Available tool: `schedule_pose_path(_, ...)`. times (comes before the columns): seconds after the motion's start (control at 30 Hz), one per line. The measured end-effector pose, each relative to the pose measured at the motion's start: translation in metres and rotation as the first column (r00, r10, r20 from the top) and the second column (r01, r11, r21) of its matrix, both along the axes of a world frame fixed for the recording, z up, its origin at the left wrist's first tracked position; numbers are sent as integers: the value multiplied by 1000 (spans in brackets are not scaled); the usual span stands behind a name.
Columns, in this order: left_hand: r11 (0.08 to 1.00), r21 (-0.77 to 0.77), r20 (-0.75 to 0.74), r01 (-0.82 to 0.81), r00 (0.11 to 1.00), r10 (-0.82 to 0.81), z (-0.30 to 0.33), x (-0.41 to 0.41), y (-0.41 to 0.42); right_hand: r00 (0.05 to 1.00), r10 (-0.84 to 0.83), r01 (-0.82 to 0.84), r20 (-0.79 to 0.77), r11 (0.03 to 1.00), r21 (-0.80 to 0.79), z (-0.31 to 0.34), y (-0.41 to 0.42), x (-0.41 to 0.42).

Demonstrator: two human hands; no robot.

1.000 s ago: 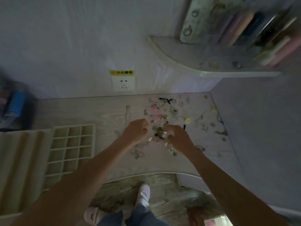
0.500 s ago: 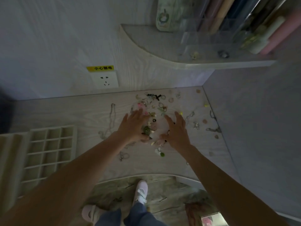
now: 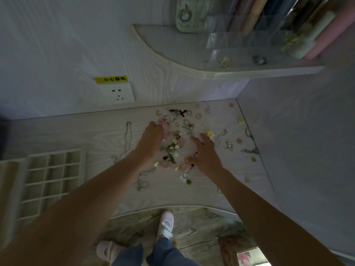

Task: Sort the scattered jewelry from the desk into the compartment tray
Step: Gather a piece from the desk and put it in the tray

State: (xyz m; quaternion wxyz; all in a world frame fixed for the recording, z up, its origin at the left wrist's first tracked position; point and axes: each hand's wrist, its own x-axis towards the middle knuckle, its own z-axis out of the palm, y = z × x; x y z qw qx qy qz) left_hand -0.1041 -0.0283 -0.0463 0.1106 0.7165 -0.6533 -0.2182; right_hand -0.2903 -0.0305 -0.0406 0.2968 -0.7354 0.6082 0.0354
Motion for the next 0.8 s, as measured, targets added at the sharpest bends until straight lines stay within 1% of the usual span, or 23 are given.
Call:
schedule_pose_path(0.1,992,116,-36,-44,998,48,5,1,-13,1000,-2,2,-1,1000,1,0,0,0)
schedule_pose_path(0.2,972,216,-161,-92,979,128,14,-2,-23,1000,-4,4,-11,1000,7,2,0,1)
schedule_pose_path(0.3,949,282,-185,-140,963,197,24,-4,-26,999,-3,3,-33,1000,10,4,-2,2)
schedule_pose_path(0.33,943,294,-224,-159,947,229,26,-2,-26,999,7,-7,-44,1000,10,4,-3,2)
schedule_pose_path(0.43,932,289,-399,-219,857,325,33,5,-26,994,58,-55,-91,998,36,8,-5,2)
schedule_pose_path(0.5,918,278,-507,-282,769,390,38,10,-26,992,74,-72,-101,997,25,16,-6,5)
schedule_pose_path(0.57,900,284,-588,-331,681,436,48,13,-26,989,110,-119,-100,990,-82,28,-7,11)
schedule_pose_path(0.6,897,290,-609,-335,658,442,54,14,-26,989,129,-140,-77,978,-153,34,-9,15)
schedule_pose_path(0.63,895,300,-633,-331,632,446,59,14,-26,990,136,-138,-23,971,-196,39,-12,19)
schedule_pose_path(0.67,890,313,-662,-330,597,454,67,14,-25,990,124,-107,72,973,-204,45,-16,25)
schedule_pose_path(0.7,882,338,-691,-327,550,469,73,13,-24,978,73,-41,196,985,-165,48,-20,31)
schedule_pose_path(0.73,873,361,-720,-328,498,484,80,12,-22,944,-7,37,329,996,-86,52,-26,38)
schedule_pose_path(0.77,866,377,-749,-328,442,494,86,11,-20,883,-107,107,458,994,26,57,-30,45)
schedule_pose_path(0.8,862,393,-775,-321,389,498,92,11,-17,797,-221,160,561,975,157,62,-32,51)
